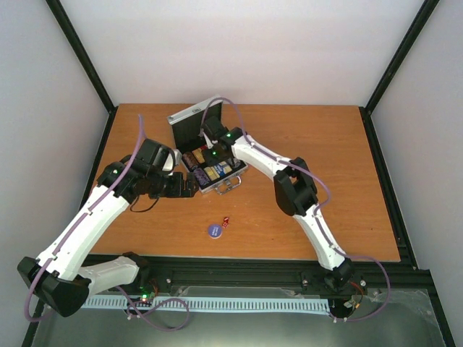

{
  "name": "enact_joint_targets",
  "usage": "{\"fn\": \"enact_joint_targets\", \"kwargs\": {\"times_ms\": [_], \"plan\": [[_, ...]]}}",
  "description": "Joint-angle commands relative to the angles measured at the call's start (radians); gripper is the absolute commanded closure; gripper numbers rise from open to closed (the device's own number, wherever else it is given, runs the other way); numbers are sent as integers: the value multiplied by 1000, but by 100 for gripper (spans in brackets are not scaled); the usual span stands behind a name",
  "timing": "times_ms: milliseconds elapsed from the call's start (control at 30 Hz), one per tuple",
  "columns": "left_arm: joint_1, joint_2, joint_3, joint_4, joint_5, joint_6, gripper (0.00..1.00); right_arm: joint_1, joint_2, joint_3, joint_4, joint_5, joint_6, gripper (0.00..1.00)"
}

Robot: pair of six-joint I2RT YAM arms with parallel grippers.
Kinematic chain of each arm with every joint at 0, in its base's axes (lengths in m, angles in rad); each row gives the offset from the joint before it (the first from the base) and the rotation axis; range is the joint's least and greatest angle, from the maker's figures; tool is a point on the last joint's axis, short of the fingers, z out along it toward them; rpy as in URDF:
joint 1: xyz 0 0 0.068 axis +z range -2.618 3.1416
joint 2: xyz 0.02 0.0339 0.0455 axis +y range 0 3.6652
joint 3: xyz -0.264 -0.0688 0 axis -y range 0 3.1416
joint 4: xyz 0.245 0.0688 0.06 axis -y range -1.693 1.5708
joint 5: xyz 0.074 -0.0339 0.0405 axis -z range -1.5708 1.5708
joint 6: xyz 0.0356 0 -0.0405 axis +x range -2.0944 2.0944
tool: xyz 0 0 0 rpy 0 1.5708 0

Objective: Pack up texas hold em set

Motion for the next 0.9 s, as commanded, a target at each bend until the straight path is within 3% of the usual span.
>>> {"fn": "enact_joint_targets", "kwargs": {"times_ms": [0, 133, 233, 467, 867], "plan": [[6, -11, 39, 6, 5, -14, 0, -1, -177, -62, -49, -14, -1, 64], [6, -13, 51, -5, 1, -6, 0, 25, -288, -232, -94, 12, 2, 64], [6, -16, 47, -8, -2, 3, 0, 67, -397, -423, -88, 37, 23, 55], [6, -30, 23, -7, 9, 4, 0, 160, -572, -785, -34, 16, 138, 48], [6, -34, 8, 2, 17, -1, 0, 257, -533, -821, 9, -8, 213, 48]]}}
